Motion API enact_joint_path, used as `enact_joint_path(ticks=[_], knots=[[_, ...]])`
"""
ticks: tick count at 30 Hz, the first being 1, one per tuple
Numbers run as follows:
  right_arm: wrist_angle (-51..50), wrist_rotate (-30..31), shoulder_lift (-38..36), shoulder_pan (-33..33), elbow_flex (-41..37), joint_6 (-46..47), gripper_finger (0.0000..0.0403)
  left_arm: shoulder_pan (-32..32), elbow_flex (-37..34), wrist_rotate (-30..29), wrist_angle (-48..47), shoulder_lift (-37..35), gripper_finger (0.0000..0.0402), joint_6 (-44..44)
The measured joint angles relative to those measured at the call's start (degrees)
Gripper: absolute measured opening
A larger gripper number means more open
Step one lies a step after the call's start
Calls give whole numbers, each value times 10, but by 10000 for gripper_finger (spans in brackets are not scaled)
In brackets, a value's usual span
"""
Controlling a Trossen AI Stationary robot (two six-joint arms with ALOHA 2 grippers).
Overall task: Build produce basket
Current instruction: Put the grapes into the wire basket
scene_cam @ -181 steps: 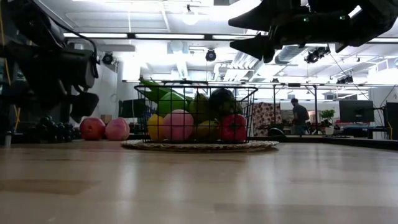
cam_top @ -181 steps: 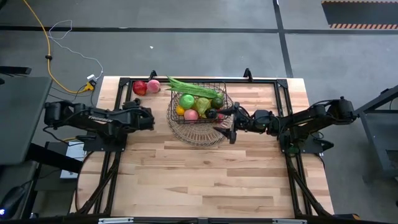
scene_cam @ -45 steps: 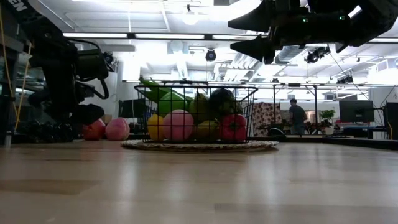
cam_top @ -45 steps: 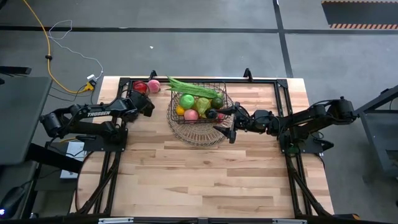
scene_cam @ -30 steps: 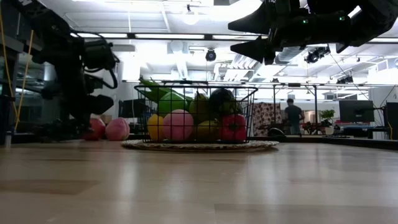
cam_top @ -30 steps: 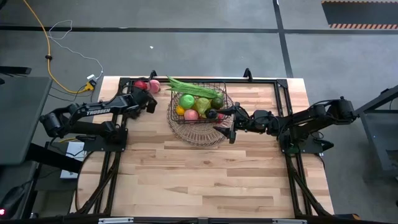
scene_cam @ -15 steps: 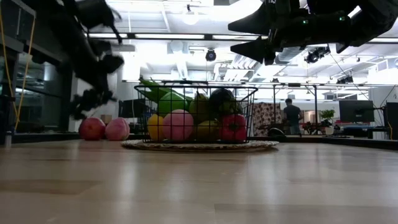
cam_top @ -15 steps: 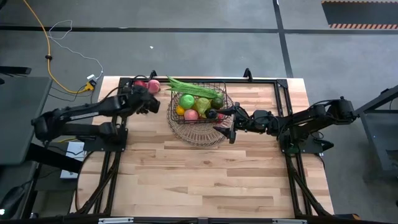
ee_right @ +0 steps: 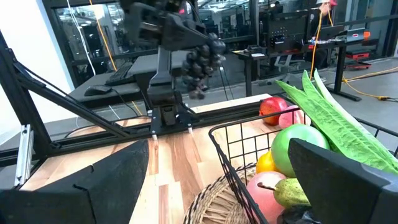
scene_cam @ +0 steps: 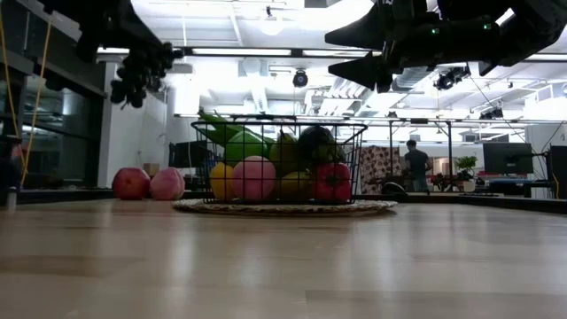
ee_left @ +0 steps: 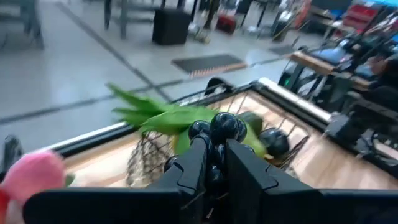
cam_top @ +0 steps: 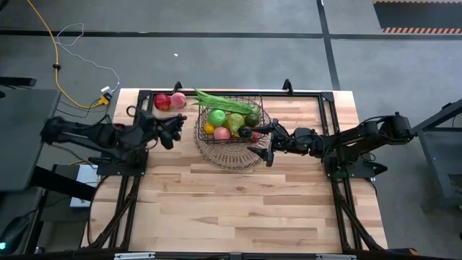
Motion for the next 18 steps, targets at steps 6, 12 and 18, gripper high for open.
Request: enact_joint_path(ticks=[6, 12, 18], knots=[[0, 0, 0, 0, 0, 0, 374, -109, -100, -72, 237, 18, 45, 107], [0, 0, 0, 0, 0, 0, 374, -116, -175, 51, 519, 40, 45, 265], [1, 0, 0, 0, 0, 0, 374, -90, -178, 200, 545, 46, 45, 300]])
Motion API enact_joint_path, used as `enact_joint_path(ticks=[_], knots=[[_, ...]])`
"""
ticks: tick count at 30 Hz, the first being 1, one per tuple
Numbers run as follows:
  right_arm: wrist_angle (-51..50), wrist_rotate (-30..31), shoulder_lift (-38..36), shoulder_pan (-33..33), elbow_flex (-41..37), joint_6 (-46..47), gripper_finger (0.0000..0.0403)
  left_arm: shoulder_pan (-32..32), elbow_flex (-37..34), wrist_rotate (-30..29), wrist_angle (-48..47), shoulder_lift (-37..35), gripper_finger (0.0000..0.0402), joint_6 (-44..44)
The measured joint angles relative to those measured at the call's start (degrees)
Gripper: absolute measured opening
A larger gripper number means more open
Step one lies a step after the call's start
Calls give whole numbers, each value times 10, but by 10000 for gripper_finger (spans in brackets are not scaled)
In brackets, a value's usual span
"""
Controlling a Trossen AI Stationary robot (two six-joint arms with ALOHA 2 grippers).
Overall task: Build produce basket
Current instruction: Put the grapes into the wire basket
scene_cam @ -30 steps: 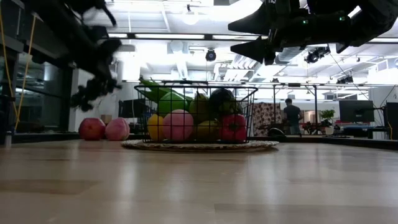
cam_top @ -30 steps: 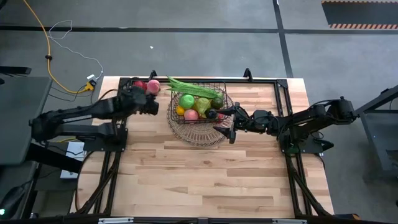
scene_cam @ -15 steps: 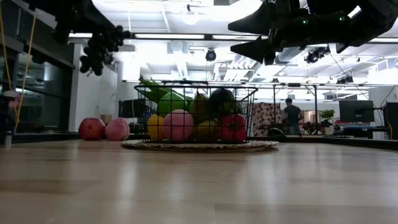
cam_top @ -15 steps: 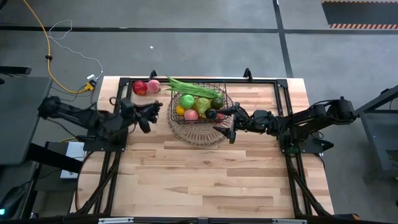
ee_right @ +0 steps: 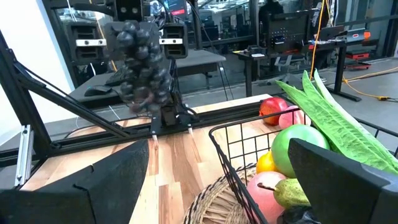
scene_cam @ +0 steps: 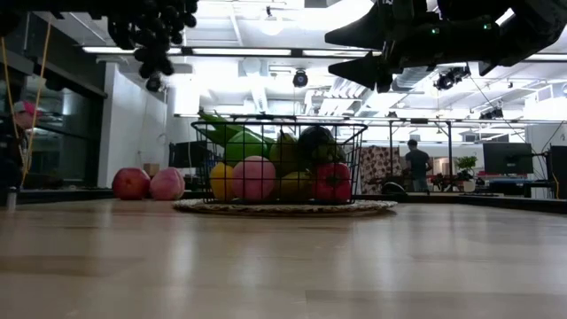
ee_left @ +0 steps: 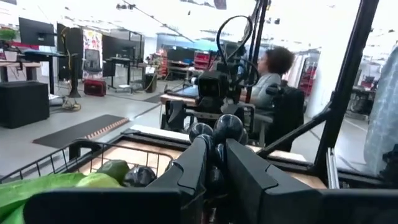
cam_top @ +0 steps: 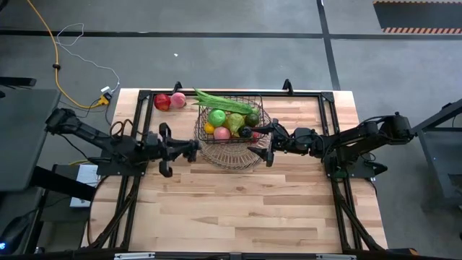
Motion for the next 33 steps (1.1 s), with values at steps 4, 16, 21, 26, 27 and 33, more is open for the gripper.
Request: enact_joint_path(ticks=[4, 16, 21, 26, 27, 33], knots=[[1, 0, 0, 0, 0, -1, 374, 8, 0, 8, 1, 6, 45, 0], [4, 0, 0, 0, 0, -6, 374, 50, 0, -10, 60, 55, 45, 10], [5, 0, 0, 0, 0, -6, 374, 104, 0, -10, 184, 136, 45, 54], [13, 0, 0, 0, 0, -6, 374, 188, 10, 37, 219, 215, 45, 39], [13, 0, 0, 0, 0, -6, 374, 205, 16, 51, 219, 230, 45, 35], [17, 0, 0, 0, 0, -6, 374, 295, 58, 131, 219, 306, 45, 25]])
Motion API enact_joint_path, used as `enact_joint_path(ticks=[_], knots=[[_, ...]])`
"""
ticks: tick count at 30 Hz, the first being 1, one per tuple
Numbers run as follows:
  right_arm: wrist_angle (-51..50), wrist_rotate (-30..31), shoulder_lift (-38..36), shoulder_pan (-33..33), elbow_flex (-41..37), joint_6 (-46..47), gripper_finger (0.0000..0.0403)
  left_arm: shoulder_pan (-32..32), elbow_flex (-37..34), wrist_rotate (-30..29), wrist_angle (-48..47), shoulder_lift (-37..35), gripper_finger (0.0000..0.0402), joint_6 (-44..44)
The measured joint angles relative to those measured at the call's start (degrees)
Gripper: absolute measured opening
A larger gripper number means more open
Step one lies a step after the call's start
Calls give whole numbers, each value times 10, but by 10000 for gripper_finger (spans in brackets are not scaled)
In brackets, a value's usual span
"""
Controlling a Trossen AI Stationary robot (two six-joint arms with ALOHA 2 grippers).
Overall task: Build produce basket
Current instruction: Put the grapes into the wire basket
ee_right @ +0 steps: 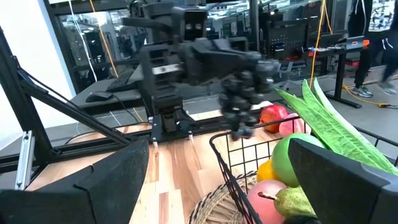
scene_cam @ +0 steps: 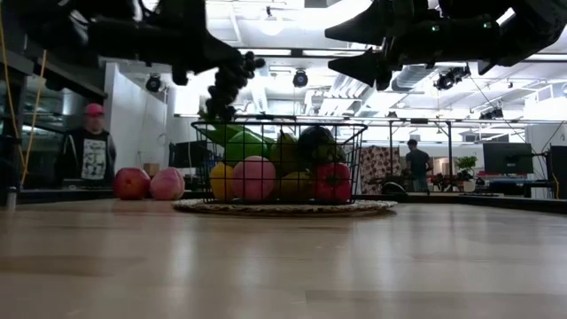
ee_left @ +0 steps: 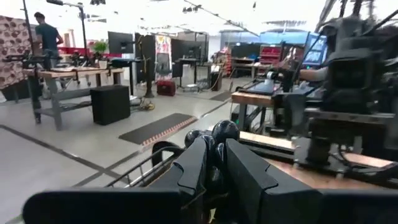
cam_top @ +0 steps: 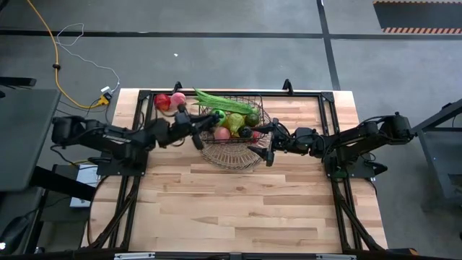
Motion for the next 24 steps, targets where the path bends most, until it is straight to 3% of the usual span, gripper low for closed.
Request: enact_joint_path(ticks=[4, 14, 19, 24], knots=[[0, 0, 0, 0, 0, 0, 374, 27, 12, 22, -21, 24, 45, -6], [0, 0, 0, 0, 0, -7, 374, 24, 12, 10, -51, 31, 74, -10], [0, 0, 0, 0, 0, 0, 374, 24, 12, 12, -76, 29, 121, -10], [0, 0, 0, 0, 0, -12, 374, 24, 21, 14, -118, 0, 198, -16]])
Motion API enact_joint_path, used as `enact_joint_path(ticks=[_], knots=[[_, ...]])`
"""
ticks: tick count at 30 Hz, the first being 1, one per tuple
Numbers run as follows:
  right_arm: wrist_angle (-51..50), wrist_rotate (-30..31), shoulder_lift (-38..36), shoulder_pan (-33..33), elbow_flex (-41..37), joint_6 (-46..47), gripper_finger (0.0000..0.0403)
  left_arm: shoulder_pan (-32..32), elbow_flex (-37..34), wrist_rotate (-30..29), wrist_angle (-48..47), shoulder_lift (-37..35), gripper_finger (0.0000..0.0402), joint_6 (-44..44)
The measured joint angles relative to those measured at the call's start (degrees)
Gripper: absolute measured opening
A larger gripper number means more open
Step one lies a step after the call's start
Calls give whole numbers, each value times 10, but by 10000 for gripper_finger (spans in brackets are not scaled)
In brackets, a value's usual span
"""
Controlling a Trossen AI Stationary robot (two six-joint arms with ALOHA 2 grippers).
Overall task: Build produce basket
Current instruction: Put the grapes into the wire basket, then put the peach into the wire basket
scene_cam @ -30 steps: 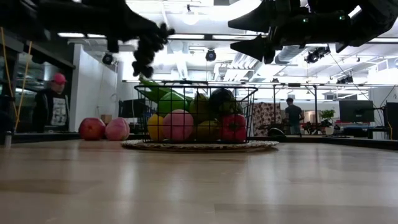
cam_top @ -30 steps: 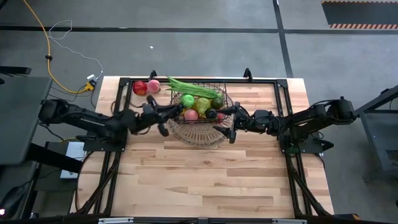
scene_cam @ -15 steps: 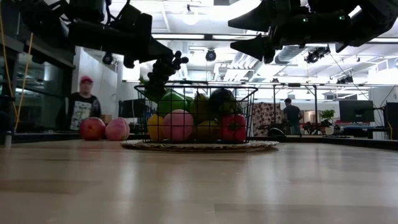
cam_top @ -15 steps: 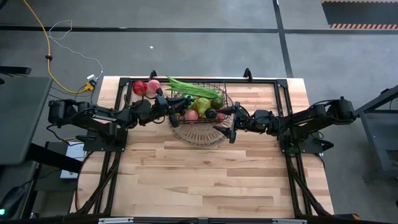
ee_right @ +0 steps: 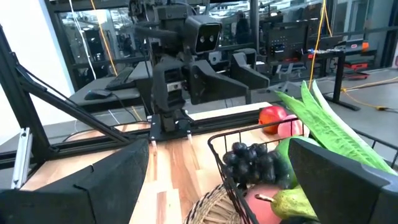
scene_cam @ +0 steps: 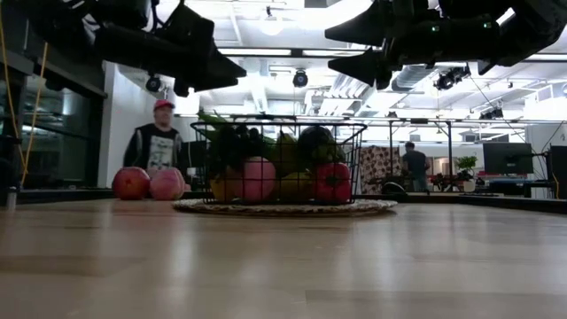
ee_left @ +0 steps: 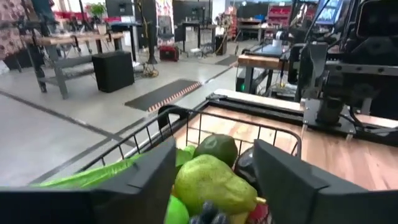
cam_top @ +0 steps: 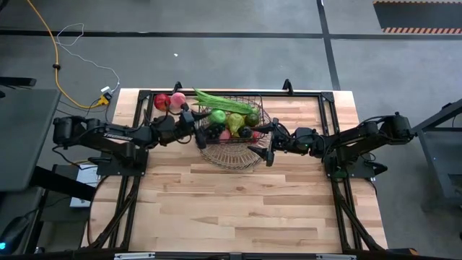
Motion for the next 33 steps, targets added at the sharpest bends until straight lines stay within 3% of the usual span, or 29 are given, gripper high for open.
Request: enact_joint_path(ticks=[5, 11, 22, 33], knots=[[1, 0, 0, 0, 0, 9, 374, -9, 30, 0, -135, -73, 261, -12], [2, 0, 0, 0, 0, 10, 374, -57, 39, 0, -313, -186, 279, -71], [4, 0, 0, 0, 0, 12, 374, -182, -123, -67, -165, -330, 280, -70], [13, 0, 0, 0, 0, 7, 374, -190, -136, -53, -166, -356, 280, -48]])
